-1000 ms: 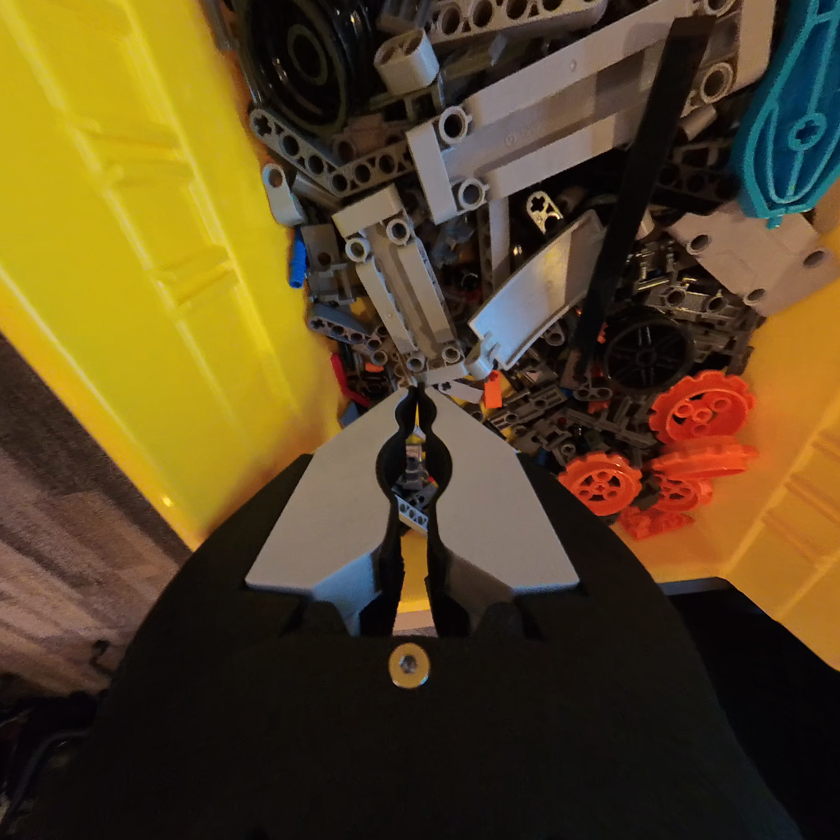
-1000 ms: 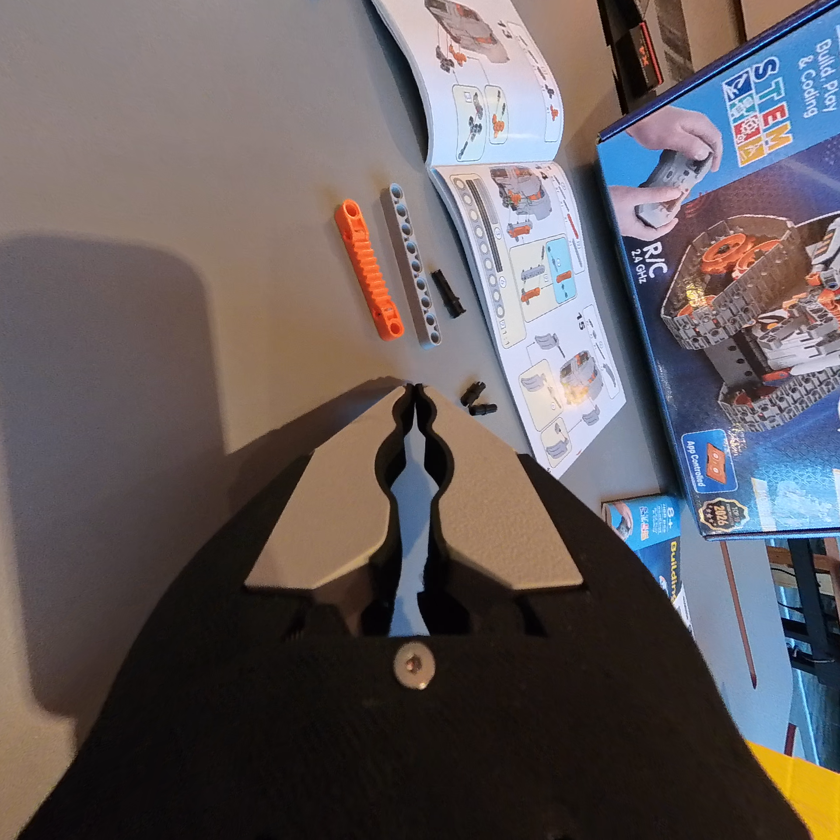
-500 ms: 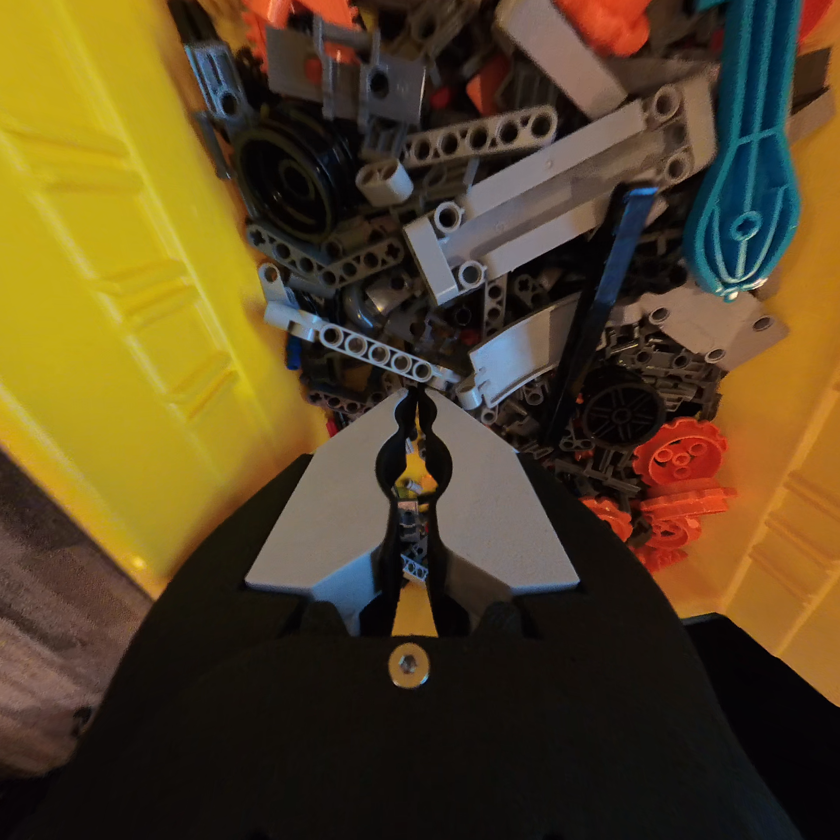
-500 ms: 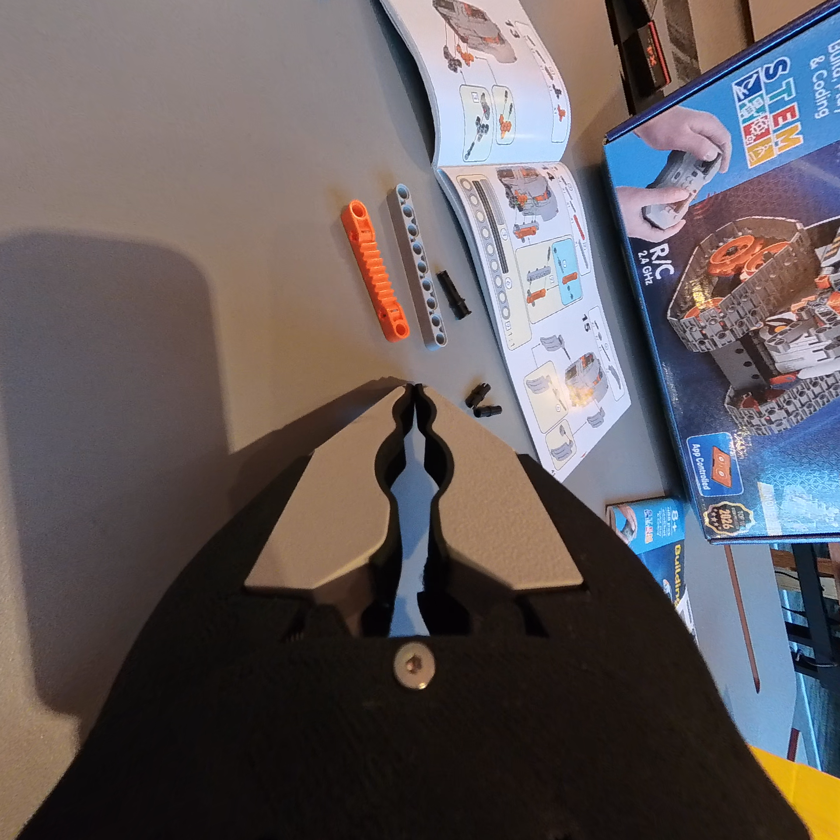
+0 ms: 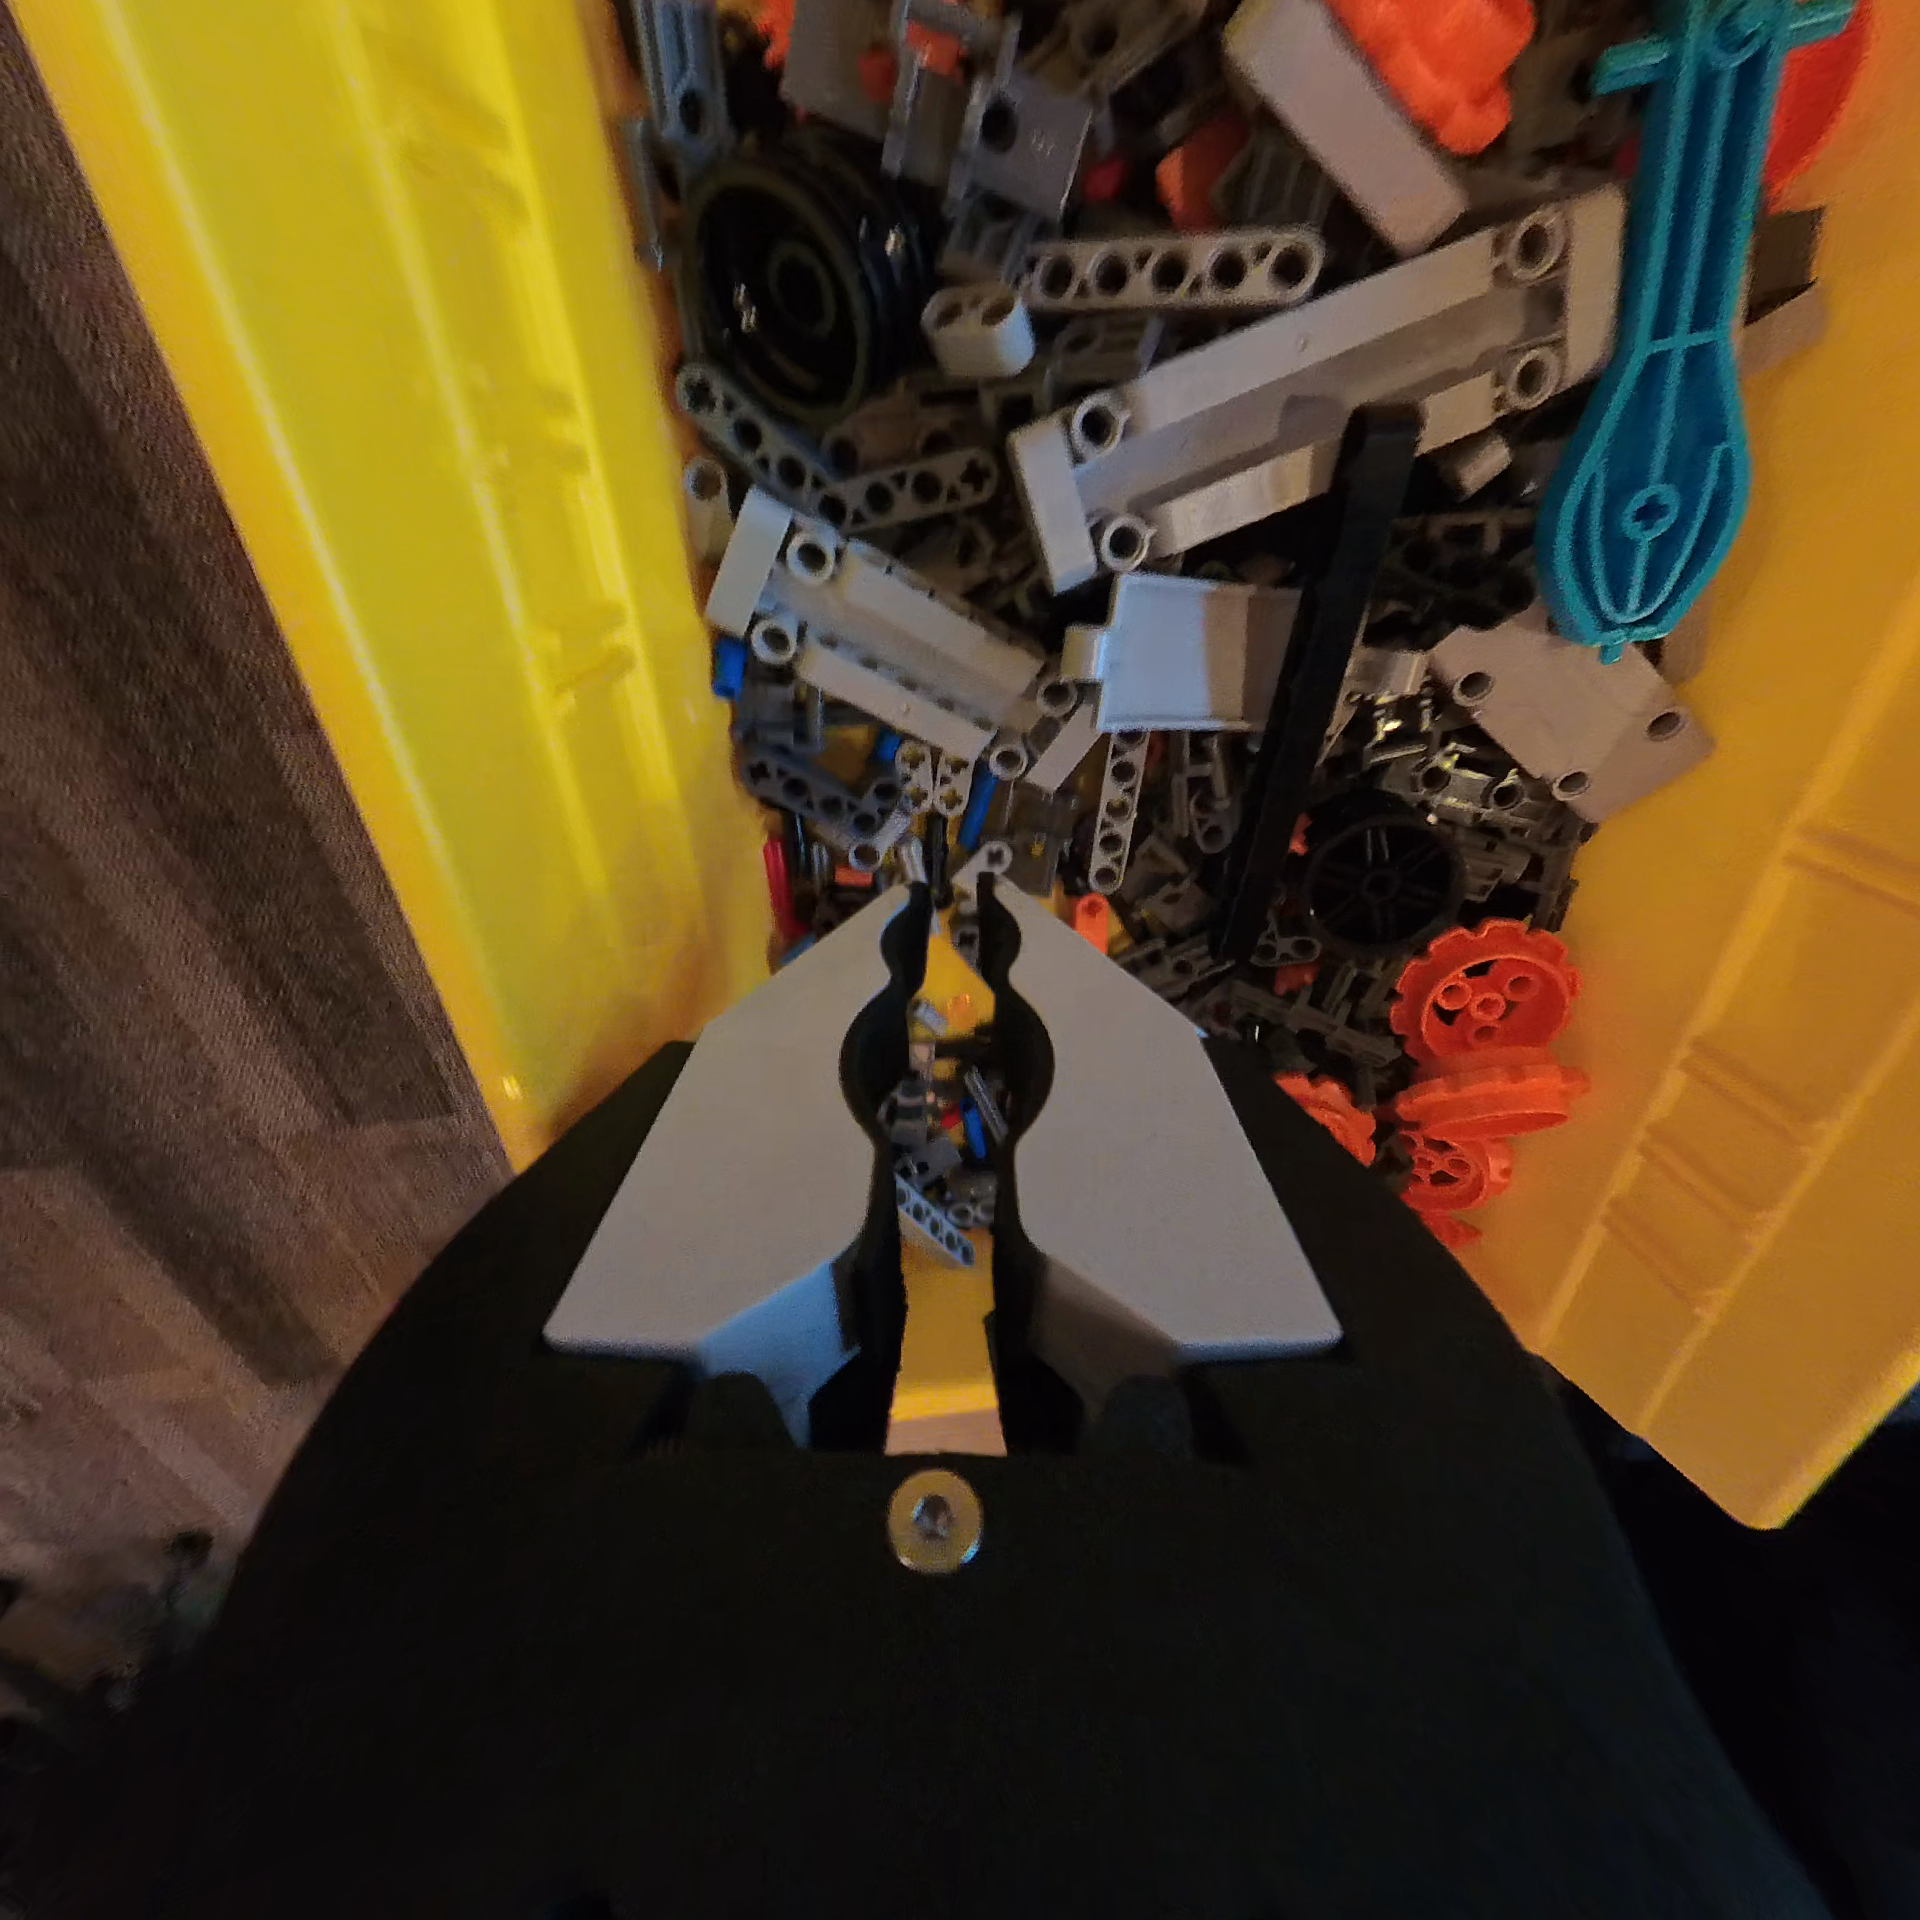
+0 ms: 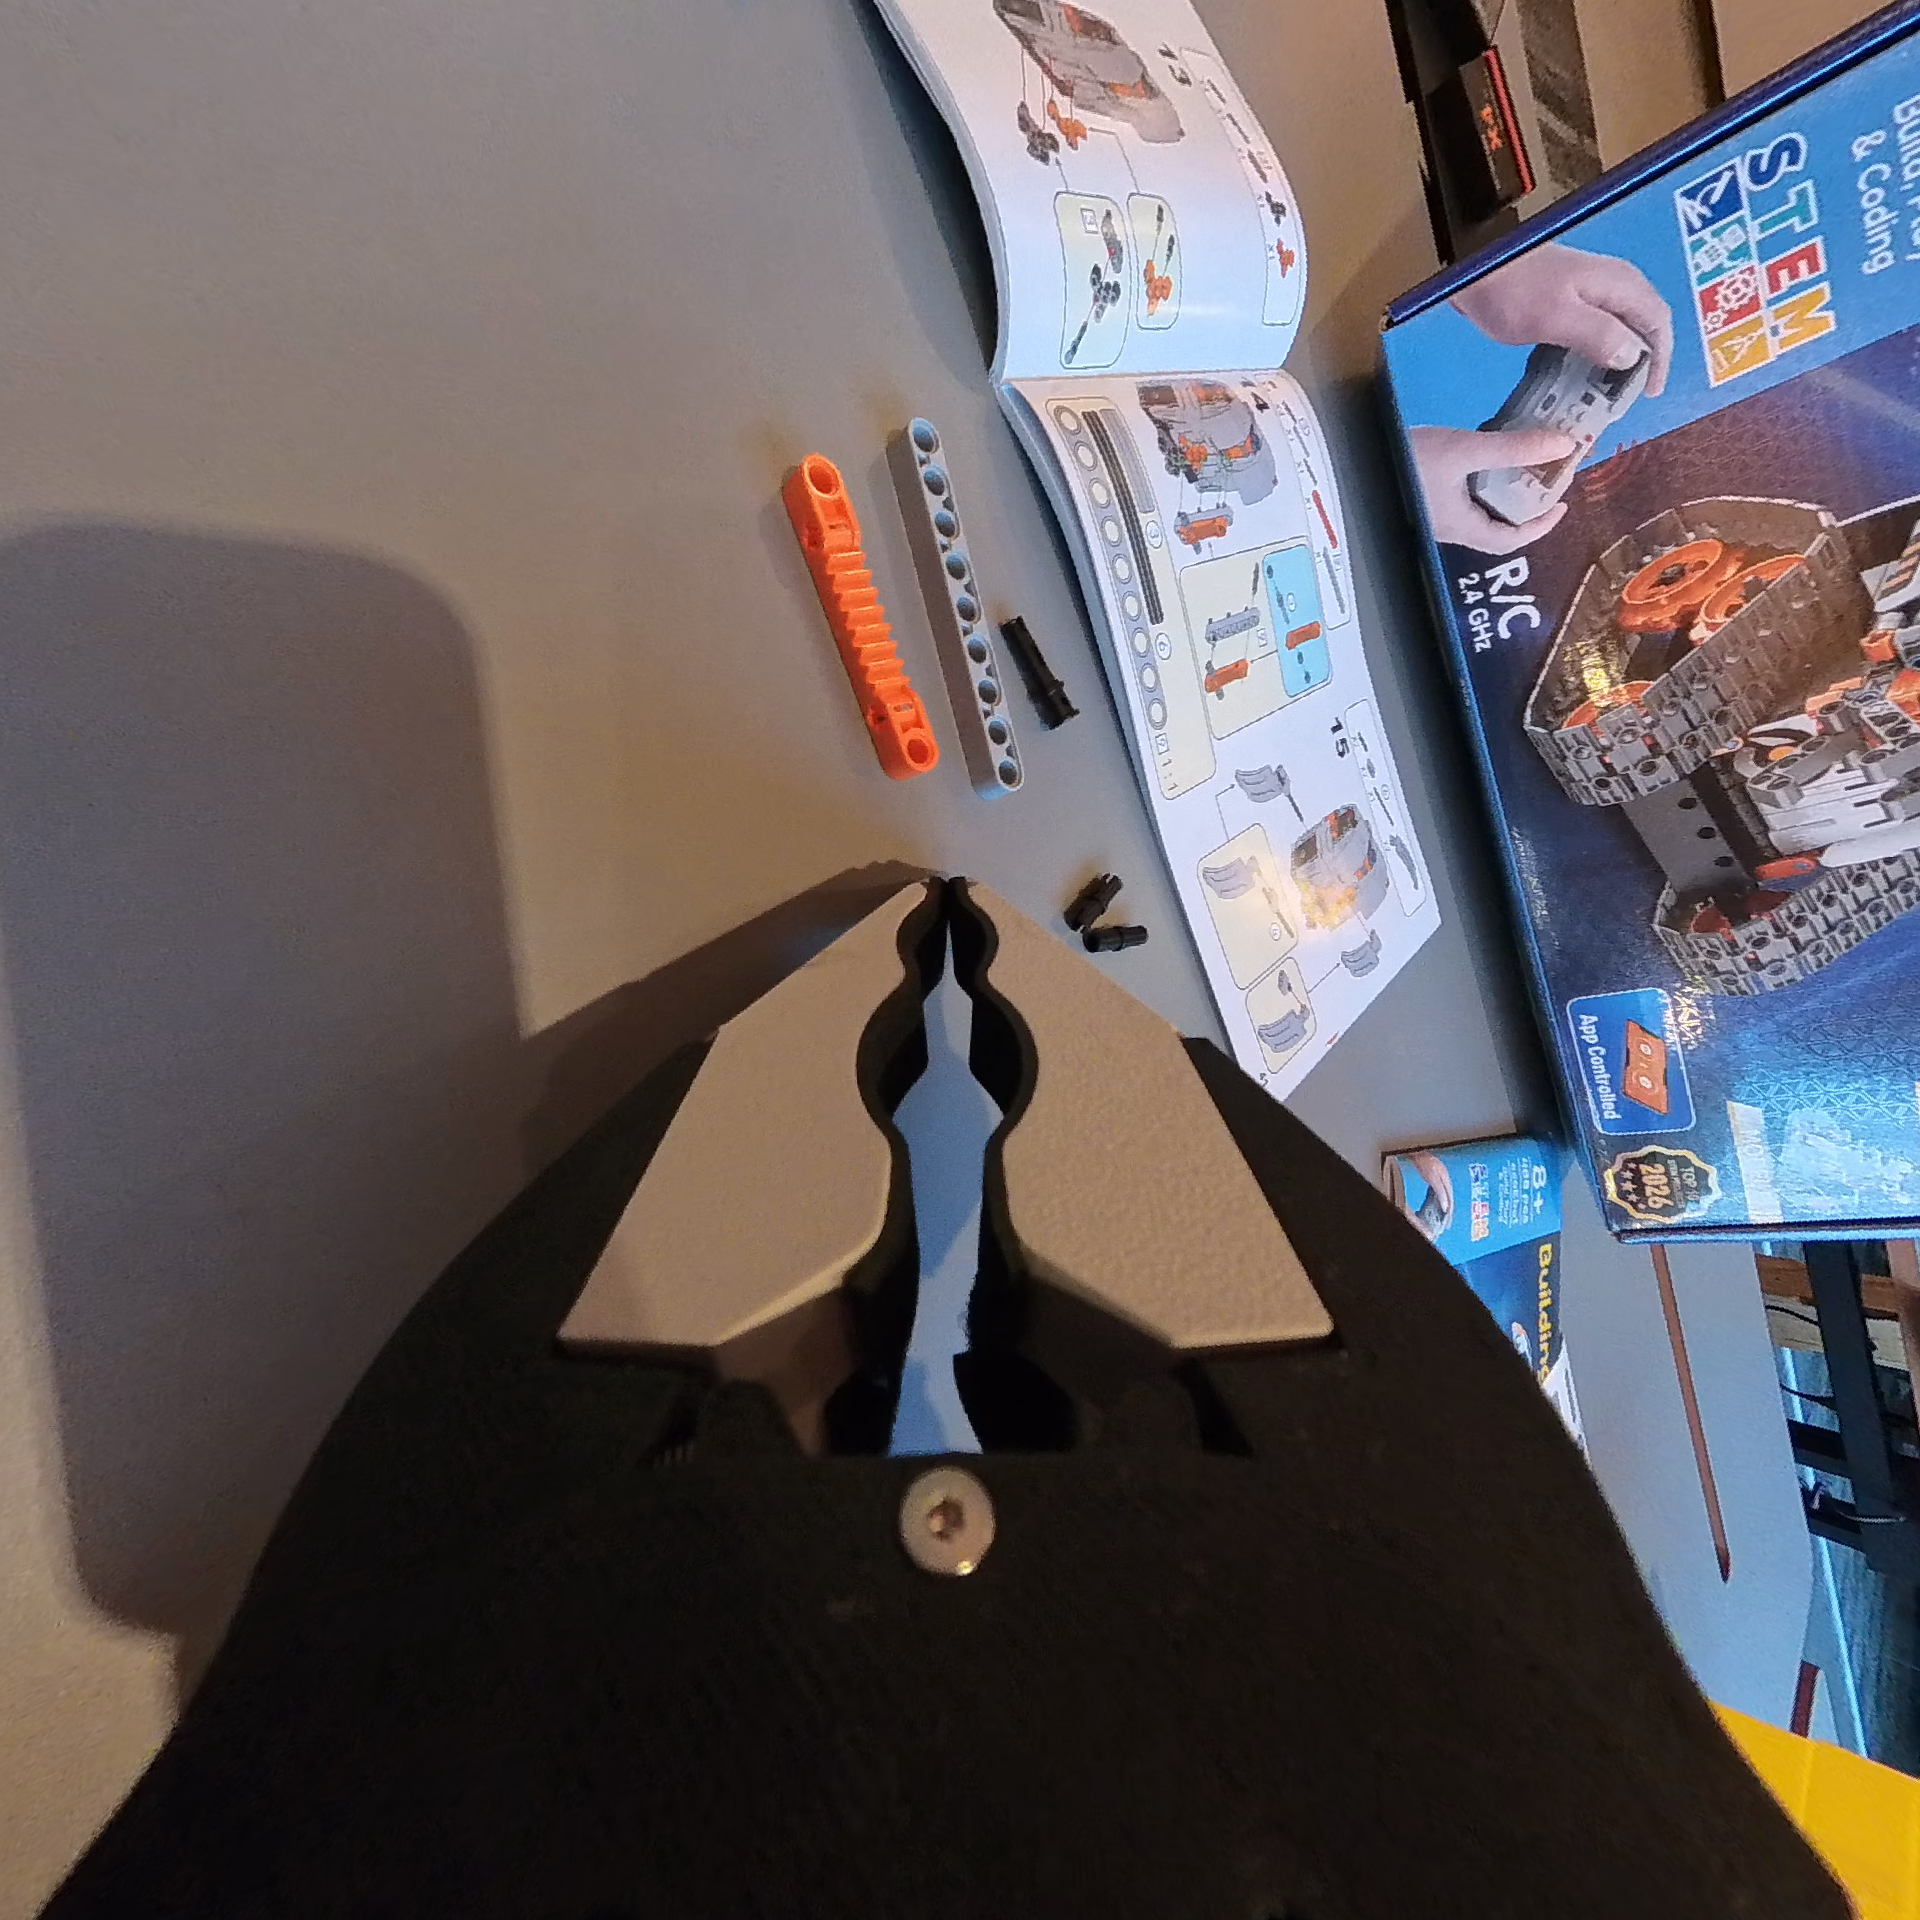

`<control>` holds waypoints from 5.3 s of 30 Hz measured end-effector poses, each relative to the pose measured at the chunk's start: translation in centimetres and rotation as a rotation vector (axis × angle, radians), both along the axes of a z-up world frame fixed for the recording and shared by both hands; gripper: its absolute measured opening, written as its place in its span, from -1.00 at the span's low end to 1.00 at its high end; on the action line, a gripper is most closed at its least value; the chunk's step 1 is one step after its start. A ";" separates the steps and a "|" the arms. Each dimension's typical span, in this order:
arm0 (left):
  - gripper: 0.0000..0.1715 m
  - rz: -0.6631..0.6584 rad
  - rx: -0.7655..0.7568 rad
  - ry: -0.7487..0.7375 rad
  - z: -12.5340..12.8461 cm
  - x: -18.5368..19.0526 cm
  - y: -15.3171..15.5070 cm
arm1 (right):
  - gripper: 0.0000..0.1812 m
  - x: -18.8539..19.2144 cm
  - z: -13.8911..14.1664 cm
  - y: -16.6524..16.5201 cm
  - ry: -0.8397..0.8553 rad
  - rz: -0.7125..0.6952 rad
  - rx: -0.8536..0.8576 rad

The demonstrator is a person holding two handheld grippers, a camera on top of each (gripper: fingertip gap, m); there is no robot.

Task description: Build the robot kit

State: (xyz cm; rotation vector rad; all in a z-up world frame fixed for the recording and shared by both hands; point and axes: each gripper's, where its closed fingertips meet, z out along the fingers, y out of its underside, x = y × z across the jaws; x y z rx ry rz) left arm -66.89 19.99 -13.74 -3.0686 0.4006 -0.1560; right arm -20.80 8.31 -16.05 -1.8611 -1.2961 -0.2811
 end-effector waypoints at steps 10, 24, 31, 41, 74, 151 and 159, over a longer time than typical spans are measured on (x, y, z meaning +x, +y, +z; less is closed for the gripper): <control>-0.59 0.024 -0.270 0.007 -1.9 0.4 -4.9 | -1.00 -0.1 0.0 -0.1 -0.002 0.004 0.001; -0.92 -0.016 -0.176 -0.051 -1.1 1.4 -2.9 | -1.00 -0.2 0.0 -0.1 -0.002 0.009 -0.002; -0.48 0.072 -0.217 -0.014 0.5 -0.1 -6.4 | -1.00 -0.2 0.0 -0.2 -0.003 0.010 -0.004; -0.04 0.054 -0.455 0.126 -1.9 -0.6 -9.3 | -1.00 -0.2 0.0 -0.2 -0.003 0.013 -0.005; -0.74 0.012 -0.184 -0.160 -0.8 2.9 -2.3 | -1.00 -0.3 -0.1 -0.3 0.002 0.020 -0.011; -0.74 0.005 -0.547 0.017 -2.3 0.4 -9.7 | -1.00 -0.4 0.0 -0.3 0.026 0.019 -0.024; -0.73 0.038 -0.315 0.021 -1.2 0.1 -5.4 | -1.00 -0.4 0.0 -0.3 0.031 0.018 -0.025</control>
